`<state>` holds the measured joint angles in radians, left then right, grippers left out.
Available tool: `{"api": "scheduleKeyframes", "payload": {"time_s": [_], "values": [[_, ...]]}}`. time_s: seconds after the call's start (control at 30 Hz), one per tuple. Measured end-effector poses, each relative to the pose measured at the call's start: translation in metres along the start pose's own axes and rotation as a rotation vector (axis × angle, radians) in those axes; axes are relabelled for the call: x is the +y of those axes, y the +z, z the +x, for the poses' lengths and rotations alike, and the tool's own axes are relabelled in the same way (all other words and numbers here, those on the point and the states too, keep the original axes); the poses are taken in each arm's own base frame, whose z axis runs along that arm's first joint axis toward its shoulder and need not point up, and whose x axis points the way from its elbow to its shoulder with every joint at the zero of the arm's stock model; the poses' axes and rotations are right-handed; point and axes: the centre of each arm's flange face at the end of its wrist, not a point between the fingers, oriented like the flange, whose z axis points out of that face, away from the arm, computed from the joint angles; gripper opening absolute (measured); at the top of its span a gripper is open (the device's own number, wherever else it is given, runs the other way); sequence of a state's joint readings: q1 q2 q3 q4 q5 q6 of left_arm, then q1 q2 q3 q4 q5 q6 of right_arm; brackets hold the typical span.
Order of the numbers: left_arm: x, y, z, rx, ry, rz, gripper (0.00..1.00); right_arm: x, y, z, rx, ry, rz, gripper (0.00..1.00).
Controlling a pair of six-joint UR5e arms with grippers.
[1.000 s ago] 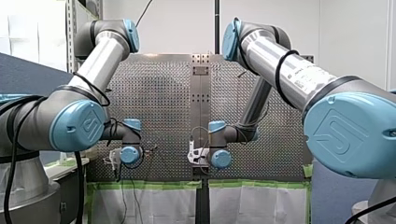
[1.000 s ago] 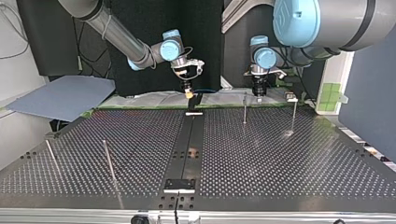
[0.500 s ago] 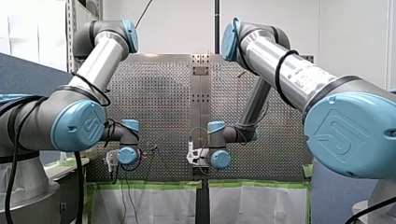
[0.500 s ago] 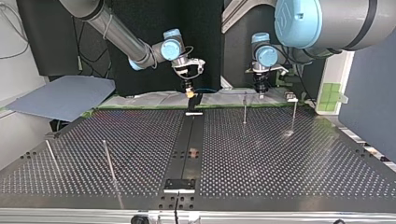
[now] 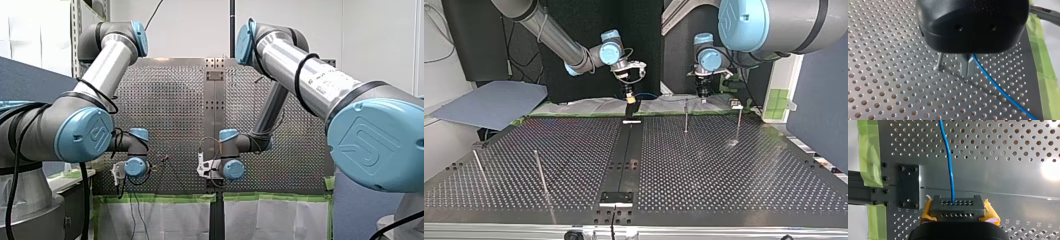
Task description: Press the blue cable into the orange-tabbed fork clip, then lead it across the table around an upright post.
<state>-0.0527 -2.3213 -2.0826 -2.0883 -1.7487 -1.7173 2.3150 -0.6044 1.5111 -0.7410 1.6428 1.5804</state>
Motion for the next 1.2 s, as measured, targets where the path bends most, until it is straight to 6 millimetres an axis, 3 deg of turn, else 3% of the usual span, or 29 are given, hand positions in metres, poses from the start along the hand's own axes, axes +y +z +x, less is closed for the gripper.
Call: {"api": "scheduleKeyframes", "payload": {"time_s": [0.3, 0.6, 1.2], "values": [[-0.002, 0.002, -0.002, -0.014, -0.007, 0.016, 0.0, 0.008, -0.001, -0.022, -0.034, 0.001, -0.015, 0.0], [-0.004, 0.009, -0.006, -0.034, -0.015, 0.025, 0.0, 0.021, 0.004, -0.031, -0.039, 0.01, -0.036, 0.0], [-0.011, 0.035, -0.023, -0.072, -0.075, 0.079, 0.0, 0.048, 0.021, -0.024, -0.01, 0.023, -0.078, 0.0]]}}
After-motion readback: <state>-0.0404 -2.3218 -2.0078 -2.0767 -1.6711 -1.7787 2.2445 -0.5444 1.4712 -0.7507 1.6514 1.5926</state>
